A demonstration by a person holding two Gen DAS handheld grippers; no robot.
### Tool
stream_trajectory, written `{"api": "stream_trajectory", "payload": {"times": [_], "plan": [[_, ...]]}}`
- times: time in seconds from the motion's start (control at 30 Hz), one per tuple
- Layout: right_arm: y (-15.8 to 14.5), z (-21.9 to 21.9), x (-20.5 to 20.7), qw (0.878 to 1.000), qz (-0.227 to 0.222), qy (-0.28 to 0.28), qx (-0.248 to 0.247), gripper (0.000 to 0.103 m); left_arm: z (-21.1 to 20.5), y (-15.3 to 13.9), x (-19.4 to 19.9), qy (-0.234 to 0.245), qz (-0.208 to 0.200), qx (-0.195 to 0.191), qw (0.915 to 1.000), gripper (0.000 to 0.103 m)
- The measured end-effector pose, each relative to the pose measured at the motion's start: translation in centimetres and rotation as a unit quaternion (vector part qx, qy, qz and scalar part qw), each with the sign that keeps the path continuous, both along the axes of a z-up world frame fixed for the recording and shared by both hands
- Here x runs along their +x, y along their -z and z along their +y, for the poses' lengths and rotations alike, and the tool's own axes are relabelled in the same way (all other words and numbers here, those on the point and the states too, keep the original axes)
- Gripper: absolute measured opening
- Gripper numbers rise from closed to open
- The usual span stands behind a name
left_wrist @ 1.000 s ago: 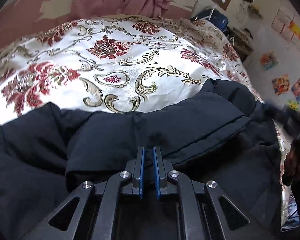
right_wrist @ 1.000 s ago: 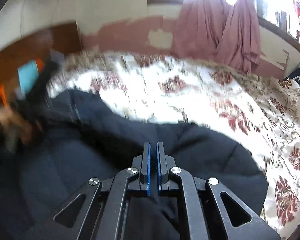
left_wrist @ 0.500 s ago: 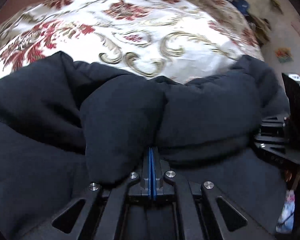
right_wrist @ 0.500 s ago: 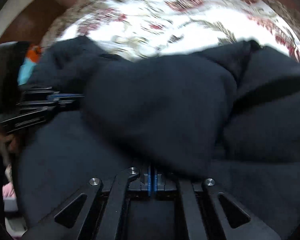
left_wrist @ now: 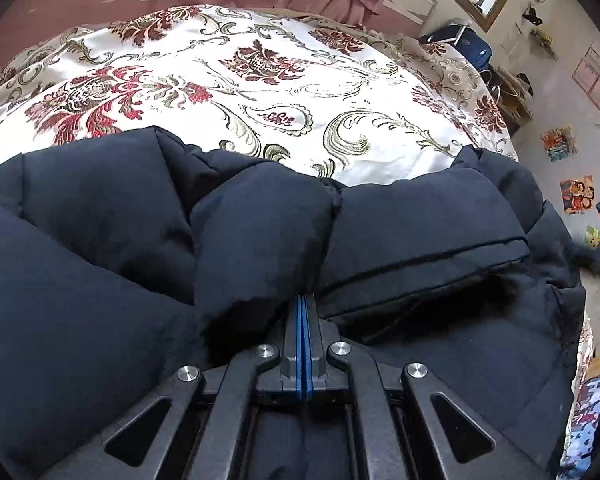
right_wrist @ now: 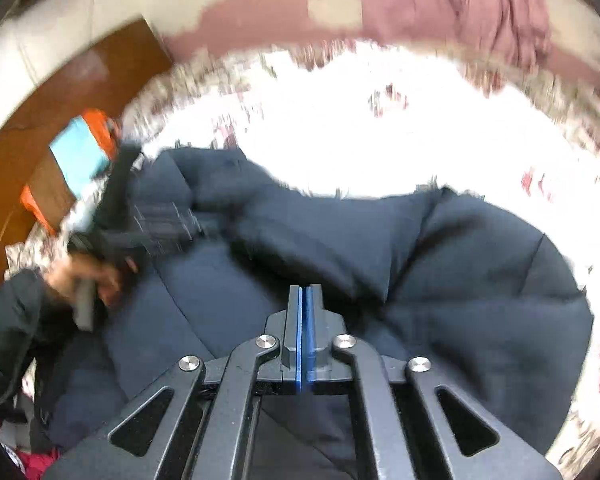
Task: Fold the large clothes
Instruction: 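Lift the hem with both tools and fold it toward the collar, then open both tools to release the folded hem and raise them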
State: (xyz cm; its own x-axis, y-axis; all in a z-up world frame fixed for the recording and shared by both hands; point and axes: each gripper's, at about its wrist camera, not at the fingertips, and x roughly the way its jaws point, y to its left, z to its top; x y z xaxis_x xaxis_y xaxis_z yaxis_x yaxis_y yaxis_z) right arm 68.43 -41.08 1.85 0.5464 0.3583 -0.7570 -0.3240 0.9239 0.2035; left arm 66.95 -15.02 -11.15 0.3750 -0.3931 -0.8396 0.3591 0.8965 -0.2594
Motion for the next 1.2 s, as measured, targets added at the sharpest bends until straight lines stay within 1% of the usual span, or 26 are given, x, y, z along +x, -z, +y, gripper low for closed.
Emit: {"api": "stream_trajectory", "payload": {"times": [0.07,0.1,0.17,0.2,0.23,0.27,0.33,0.4,0.43,0.47,0.53,0.57,0.6,0.63,0.7,0.77,0.8,0.83,0.93,0.97,1.0,1.03,1.07,1.1,1.13,1.2], "plan": [[0.7,0.8,2.3,1.000,0.002,0.005,-0.009,0.002,-0.1,0.1,0.0,-0.001,-0.002,0.004,1.0000,0.004],[1.8,1.5,3.4,0.999,0.020,0.007,-0.028,0.002,-0.2,0.1,0.1,-0.001,-0.001,0.005,1.0000,0.004],[4.8,2.6,4.8,0.994,0.078,0.010,-0.073,0.002,0.0,0.2,0.2,-0.002,0.004,0.000,1.0000,0.004],[6.4,2.9,5.1,0.991,0.099,0.005,-0.085,0.002,0.1,0.4,0.3,-0.003,0.010,-0.006,0.9999,0.004],[7.7,3.2,5.0,0.990,0.107,0.001,-0.097,0.002,0.2,0.4,0.2,-0.003,0.014,-0.010,0.9998,0.004],[8.4,3.3,5.2,0.990,0.108,0.001,-0.096,0.002,0.6,0.9,0.3,-0.006,0.022,-0.022,0.9995,0.004],[9.7,2.3,5.8,0.991,0.117,0.011,-0.069,0.000,0.7,1.8,0.9,-0.014,0.035,-0.032,0.9988,0.004],[11.1,1.7,6.7,0.990,0.131,0.026,-0.039,0.000,0.3,2.5,1.4,-0.022,0.042,-0.026,0.9985,0.004],[11.7,1.9,6.9,0.990,0.134,0.035,-0.032,0.000,-0.1,2.8,1.6,-0.027,0.041,-0.015,0.9987,0.004],[12.2,2.4,6.5,0.990,0.129,0.040,-0.038,0.000,-0.6,2.9,1.5,-0.029,0.035,-0.003,0.9990,0.004],[11.9,4.0,5.8,0.992,0.104,0.038,-0.064,0.000,-1.0,2.3,0.8,-0.026,0.016,0.011,0.9995,0.004],[11.3,4.0,5.1,0.993,0.092,0.037,-0.065,0.000,-0.8,1.7,0.2,-0.028,0.005,0.010,0.9996,0.004],[10.0,3.4,4.2,0.995,0.078,0.038,-0.050,0.000,-0.4,1.2,-0.1,-0.033,-0.004,0.006,0.9994,0.004],[9.2,2.4,3.1,0.997,0.064,0.039,-0.033,0.003,0.1,0.1,-0.9,-0.047,-0.023,-0.005,0.9986,0.004],[7.0,1.4,1.1,0.998,0.028,0.052,-0.007,0.008,1.0,-1.5,-2.3,-0.055,-0.050,-0.026,0.9969,0.004],[5.2,0.5,-0.7,0.998,0.001,0.063,0.013,0.022,1.5,-2.8,-3.6,-0.062,-0.073,-0.029,0.9949,0.004],[4.4,-0.3,-1.6,0.998,-0.006,0.066,0.016,0.035,1.5,-3.3,-4.1,-0.065,-0.079,-0.029,0.9943,0.004],[3.8,-0.4,-2.2,0.997,-0.015,0.068,0.018,0.043,1.6,-4.1,-4.9,-0.070,-0.090,-0.032,0.9930,0.004],[1.7,-0.5,-4.8,0.996,-0.049,0.065,0.023,0.049,1.8,-6.2,-7.0,-0.081,-0.118,-0.044,0.9888,0.005],[1.0,-0.2,-5.9,0.996,-0.063,0.068,0.018,0.053,1.7,-7.2,-8.1,-0.086,-0.132,-0.041,0.9867,0.009],[0.8,0.0,-5.9,0.995,-0.072,0.071,0.014,0.061,1.7,-7.9,-8.6,-0.089,-0.138,-0.039,0.9857,0.014],[0.0,0.1,-6.9,0.993,-0.086,0.076,0.010,0.070,1.9,-8.4,-9.4,-0.090,-0.142,-0.036,0.9851,0.031],[-0.5,0.1,-7.6,0.992,-0.097,0.081,0.007,0.075,1.7,-9.2,-10.4,-0.090,-0.146,-0.033,0.9846,0.065],[-1.2,0.0,-8.7,0.989,-0.113,0.091,0.003,0.085,1.8,-9.8,-11.1,-0.089,-0.148,-0.034,0.9844,0.087],[-1.8,0.1,-9.5,0.988,-0.125,0.095,0.002,0.091,1.7,-10.3,-11.8,-0.092,-0.154,-0.037,0.9830,0.103],[-3.4,0.0,-11.2,0.984,-0.143,0.105,-0.006,0.096,1.8,-11.7,-13.6,-0.099,-0.181,-0.049,0.9772,0.103]]}}
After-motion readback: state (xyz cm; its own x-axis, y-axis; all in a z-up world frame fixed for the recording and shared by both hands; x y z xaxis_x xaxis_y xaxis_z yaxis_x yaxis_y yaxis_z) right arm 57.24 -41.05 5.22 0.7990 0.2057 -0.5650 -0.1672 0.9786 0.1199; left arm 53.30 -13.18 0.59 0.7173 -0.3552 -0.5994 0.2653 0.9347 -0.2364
